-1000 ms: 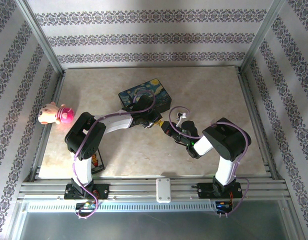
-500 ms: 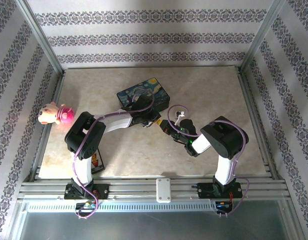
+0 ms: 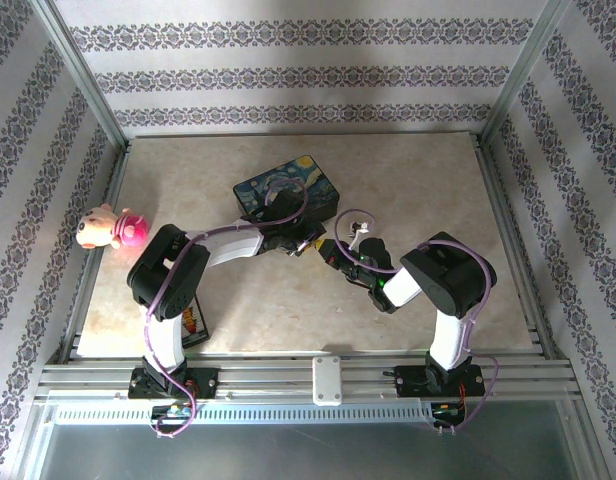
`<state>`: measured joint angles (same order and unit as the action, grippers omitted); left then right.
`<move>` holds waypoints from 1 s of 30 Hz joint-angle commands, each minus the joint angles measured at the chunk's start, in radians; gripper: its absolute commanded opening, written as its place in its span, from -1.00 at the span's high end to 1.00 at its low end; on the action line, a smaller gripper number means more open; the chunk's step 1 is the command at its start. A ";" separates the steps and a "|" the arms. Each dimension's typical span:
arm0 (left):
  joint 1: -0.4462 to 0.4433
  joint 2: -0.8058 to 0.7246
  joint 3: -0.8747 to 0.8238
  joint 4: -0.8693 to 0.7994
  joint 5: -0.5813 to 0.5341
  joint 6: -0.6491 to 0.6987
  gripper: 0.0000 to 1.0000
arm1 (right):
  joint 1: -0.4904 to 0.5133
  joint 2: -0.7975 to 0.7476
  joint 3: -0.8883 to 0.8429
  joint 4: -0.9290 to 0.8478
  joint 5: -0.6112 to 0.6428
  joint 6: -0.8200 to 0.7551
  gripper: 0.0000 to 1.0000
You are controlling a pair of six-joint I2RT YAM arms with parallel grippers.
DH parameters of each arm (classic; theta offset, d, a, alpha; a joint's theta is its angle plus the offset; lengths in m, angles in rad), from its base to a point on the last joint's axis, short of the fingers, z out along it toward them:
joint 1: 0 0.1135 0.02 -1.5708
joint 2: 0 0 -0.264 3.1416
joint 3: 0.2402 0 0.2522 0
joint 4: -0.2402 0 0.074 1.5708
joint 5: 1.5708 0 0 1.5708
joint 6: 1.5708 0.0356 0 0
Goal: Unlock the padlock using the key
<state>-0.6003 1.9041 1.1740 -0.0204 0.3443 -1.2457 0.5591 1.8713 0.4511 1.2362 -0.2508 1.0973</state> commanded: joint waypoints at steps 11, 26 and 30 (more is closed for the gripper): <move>0.025 -0.087 -0.154 0.022 -0.008 -0.038 -0.05 | -0.004 0.011 0.052 0.034 0.007 0.019 1.00; 0.036 -0.096 -0.217 0.215 -0.061 0.039 0.03 | -0.004 0.018 0.064 0.040 0.007 0.036 1.00; 0.036 -0.079 -0.211 0.251 -0.056 0.048 0.04 | -0.002 0.026 0.069 0.051 0.005 0.044 1.00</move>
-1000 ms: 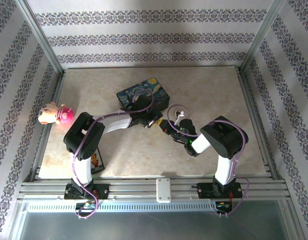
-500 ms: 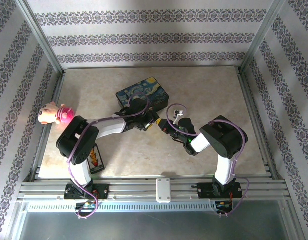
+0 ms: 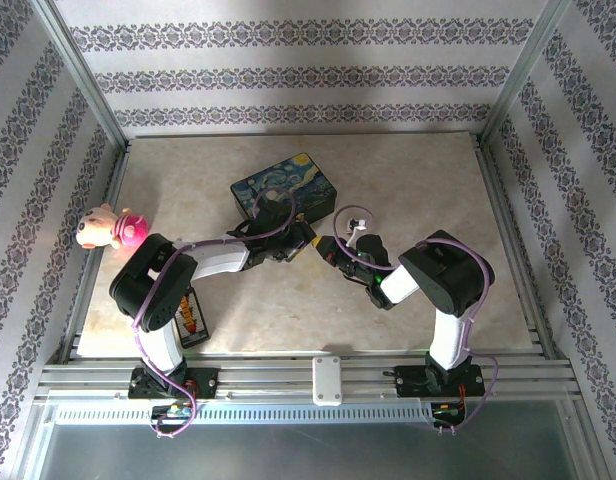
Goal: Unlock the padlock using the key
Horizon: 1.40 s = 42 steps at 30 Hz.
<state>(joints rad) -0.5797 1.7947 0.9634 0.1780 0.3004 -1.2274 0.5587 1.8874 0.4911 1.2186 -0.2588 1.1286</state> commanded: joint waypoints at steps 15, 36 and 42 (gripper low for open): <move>0.015 0.077 -0.027 0.259 -0.022 -0.006 0.13 | 0.004 0.024 0.041 0.094 0.012 0.037 1.00; 0.015 0.070 -0.072 0.293 -0.034 -0.046 0.67 | 0.007 -0.009 0.046 0.060 0.021 0.006 0.81; 0.015 0.070 -0.066 0.284 -0.030 -0.051 0.78 | 0.005 -0.084 0.037 -0.046 0.032 -0.079 0.71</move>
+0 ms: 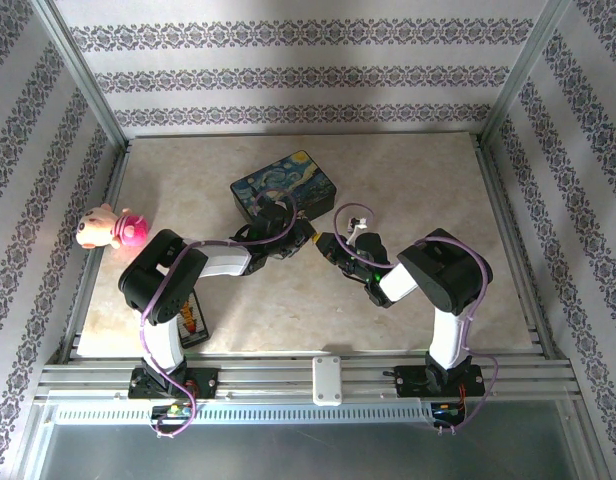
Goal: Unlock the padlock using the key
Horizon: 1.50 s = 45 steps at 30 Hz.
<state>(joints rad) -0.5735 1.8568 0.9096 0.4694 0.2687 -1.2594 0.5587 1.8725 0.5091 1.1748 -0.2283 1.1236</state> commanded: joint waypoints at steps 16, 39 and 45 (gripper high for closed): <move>0.010 -0.026 0.036 -0.136 0.023 -0.042 0.97 | 0.096 -0.480 0.199 -0.998 0.301 -0.645 0.56; 0.026 -0.026 0.095 -0.360 0.135 -0.081 0.96 | 0.175 -0.340 0.405 -1.274 0.277 -0.946 0.50; 0.029 -0.026 0.104 -0.374 0.158 -0.084 0.96 | 0.177 -0.297 0.434 -1.281 0.272 -0.990 0.51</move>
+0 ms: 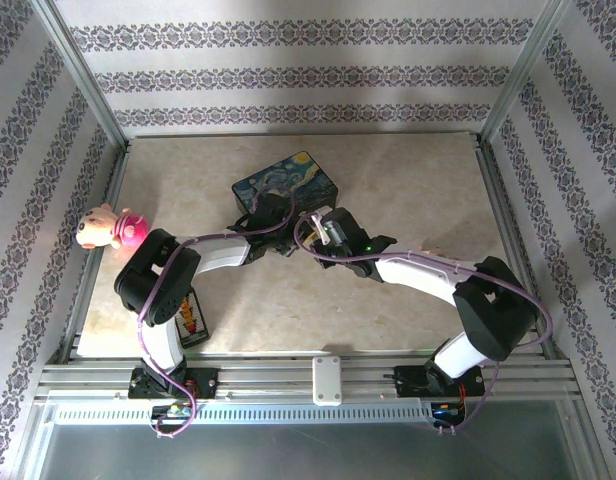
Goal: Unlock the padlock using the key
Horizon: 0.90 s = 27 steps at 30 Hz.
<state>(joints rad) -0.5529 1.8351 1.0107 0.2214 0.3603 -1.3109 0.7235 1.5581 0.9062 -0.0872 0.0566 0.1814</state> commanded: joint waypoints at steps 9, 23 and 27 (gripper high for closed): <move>0.009 0.001 0.002 -0.126 0.071 -0.036 0.95 | 0.027 0.091 0.099 -0.075 0.047 -0.116 0.50; 0.010 0.005 0.008 -0.129 0.083 -0.034 0.95 | 0.035 0.146 0.138 -0.070 0.128 -0.146 0.52; 0.010 0.008 0.007 -0.125 0.085 -0.034 0.95 | 0.041 0.162 0.151 -0.063 0.124 -0.157 0.52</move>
<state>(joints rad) -0.5472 1.8347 1.0199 0.2024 0.3866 -1.3113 0.7471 1.6993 1.0260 -0.1539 0.1562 0.0471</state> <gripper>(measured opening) 0.101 0.241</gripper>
